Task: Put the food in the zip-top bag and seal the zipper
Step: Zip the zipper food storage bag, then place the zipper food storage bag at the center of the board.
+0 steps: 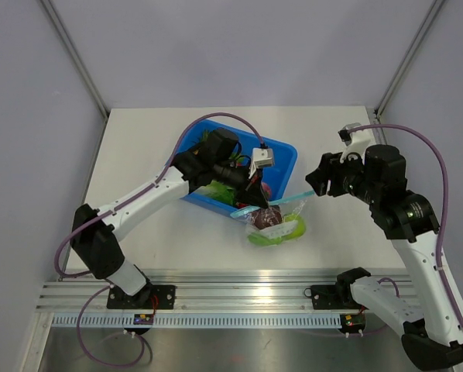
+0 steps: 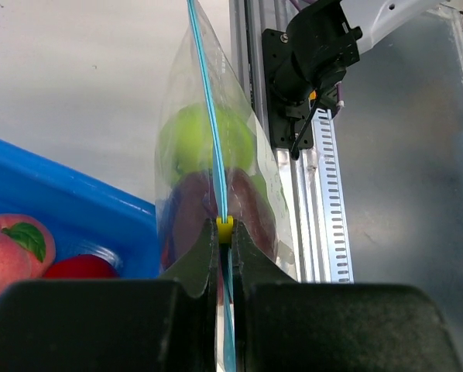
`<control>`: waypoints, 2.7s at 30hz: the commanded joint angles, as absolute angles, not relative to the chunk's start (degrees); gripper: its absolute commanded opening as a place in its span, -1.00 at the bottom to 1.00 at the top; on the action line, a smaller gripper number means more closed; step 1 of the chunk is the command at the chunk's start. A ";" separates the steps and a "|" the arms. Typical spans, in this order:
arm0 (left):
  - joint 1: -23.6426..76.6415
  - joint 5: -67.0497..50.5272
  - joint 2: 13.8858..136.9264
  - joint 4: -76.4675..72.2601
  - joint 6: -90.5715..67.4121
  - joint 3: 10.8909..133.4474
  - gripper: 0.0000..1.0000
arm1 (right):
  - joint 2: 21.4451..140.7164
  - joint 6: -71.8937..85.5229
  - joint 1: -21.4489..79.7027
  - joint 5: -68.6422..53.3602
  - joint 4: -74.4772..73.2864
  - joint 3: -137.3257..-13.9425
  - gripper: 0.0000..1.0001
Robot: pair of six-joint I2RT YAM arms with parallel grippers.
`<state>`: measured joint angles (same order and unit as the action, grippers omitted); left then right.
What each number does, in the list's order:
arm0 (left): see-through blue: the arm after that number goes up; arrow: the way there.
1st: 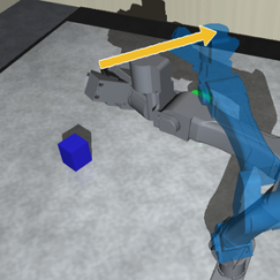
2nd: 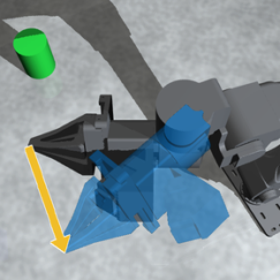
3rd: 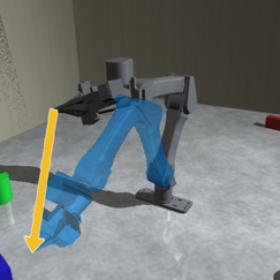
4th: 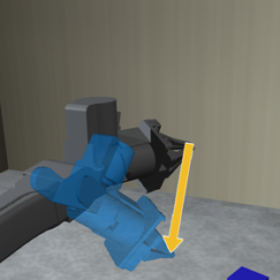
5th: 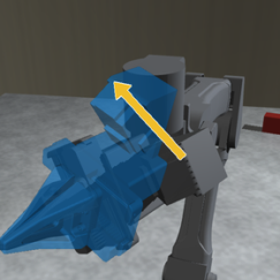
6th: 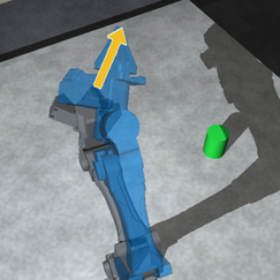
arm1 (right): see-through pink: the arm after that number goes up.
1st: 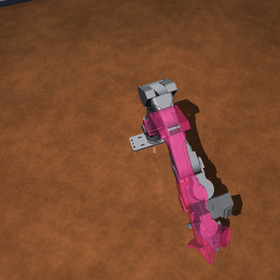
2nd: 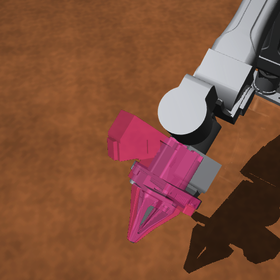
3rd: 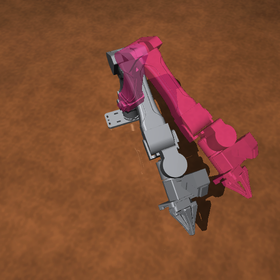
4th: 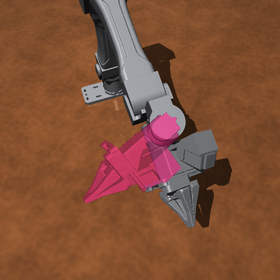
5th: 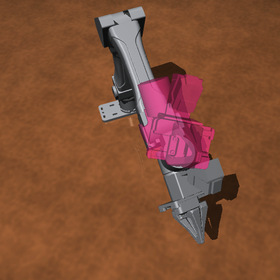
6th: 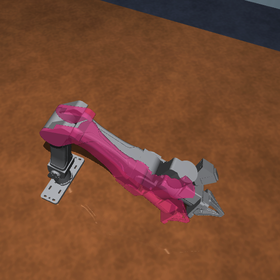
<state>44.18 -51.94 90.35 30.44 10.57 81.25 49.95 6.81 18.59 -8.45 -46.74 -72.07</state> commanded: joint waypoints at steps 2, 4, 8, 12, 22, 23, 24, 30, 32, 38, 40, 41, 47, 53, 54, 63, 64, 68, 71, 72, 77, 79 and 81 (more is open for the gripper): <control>43.95 -50.80 84.38 30.85 12.57 84.20 -1.00 | 51.50 1.42 18.37 -19.94 -48.95 -74.44 0.38; 44.03 -50.89 83.15 30.94 12.66 84.37 -1.00 | 51.24 0.88 18.37 -20.91 -48.96 -74.62 0.49; 44.03 -51.24 81.21 31.11 12.57 85.08 -1.00 | 50.71 -1.82 18.37 -22.50 -49.83 -75.23 0.62; 44.03 -51.07 79.98 31.02 13.18 84.90 -1.00 | 49.49 -4.65 18.37 -26.00 -51.06 -74.62 0.71; 44.03 -50.80 80.07 31.29 13.62 86.04 -1.00 | 49.13 -3.60 18.37 -32.60 -50.80 -74.00 0.55; 44.03 -50.80 80.16 31.29 13.62 86.13 -1.00 | 49.13 -3.34 18.37 -33.04 -50.89 -74.09 0.51; 44.03 -50.80 80.16 31.20 13.54 86.13 -1.00 | 49.13 -3.25 18.37 -33.13 -50.80 -73.92 0.37; 44.03 -51.06 79.98 30.85 13.27 86.48 -1.00 | 49.48 -2.02 18.37 -34.54 -50.10 -72.86 -0.14; 44.03 -51.06 80.07 30.68 13.27 86.57 -1.00 | 49.13 -1.24 18.28 -33.50 -49.14 -72.34 -0.68; 44.03 -50.98 80.16 30.59 13.36 86.57 -1.00 | 47.38 1.21 18.37 -23.41 -46.77 -71.63 -1.00; 44.03 -50.80 80.16 30.93 13.62 86.49 -1.00 | 46.58 2.02 18.37 -18.14 -45.71 -71.63 -1.00; 44.03 -50.80 80.16 31.11 13.71 86.40 -1.00 | 46.23 2.46 18.37 -16.37 -45.18 -71.54 -1.00; 43.95 -50.10 80.16 32.78 14.94 85.61 -1.00 | 45.53 4.74 18.46 -5.90 -43.16 -71.98 -1.00; 43.42 -48.96 80.07 34.10 15.73 84.38 -1.00 | 44.65 6.24 18.37 4.29 -41.13 -71.81 -1.00; 43.16 -48.87 79.98 34.28 15.82 84.20 -1.00 | 44.74 6.50 18.37 5.52 -41.05 -71.72 -1.00; 42.01 -48.43 79.54 33.66 15.64 81.65 -1.00 | 45.70 7.21 18.46 11.86 -40.69 -71.37 -1.00; 41.92 -48.34 79.54 33.58 15.30 81.22 -1.00 | 45.88 7.29 18.46 12.13 -40.61 -71.37 -1.00; 41.92 -49.48 80.15 31.21 13.98 80.95 -1.00 | 46.67 7.82 18.46 13.10 -39.82 -71.02 -1.00; 41.92 -51.68 81.12 28.66 11.78 81.03 -1.00 | 47.02 8.26 18.28 13.80 -38.94 -70.31 -1.00; 41.92 -51.59 81.73 27.96 11.17 81.04 -1.00 | 47.20 8.26 18.37 14.15 -38.94 -70.23 -1.00; 42.80 -51.15 84.90 19.72 3.88 81.73 -1.00 | 47.63 9.05 18.37 17.04 -37.36 -68.91 -1.00; 45.34 -50.37 87.69 18.37 1.42 82.87 -1.00 | 48.25 9.31 18.28 18.45 -36.48 -68.73 -1.00; 48.76 -48.18 89.72 17.32 0.45 84.28 -1.00 | 49.74 9.40 18.37 19.07 -36.13 -68.73 -1.00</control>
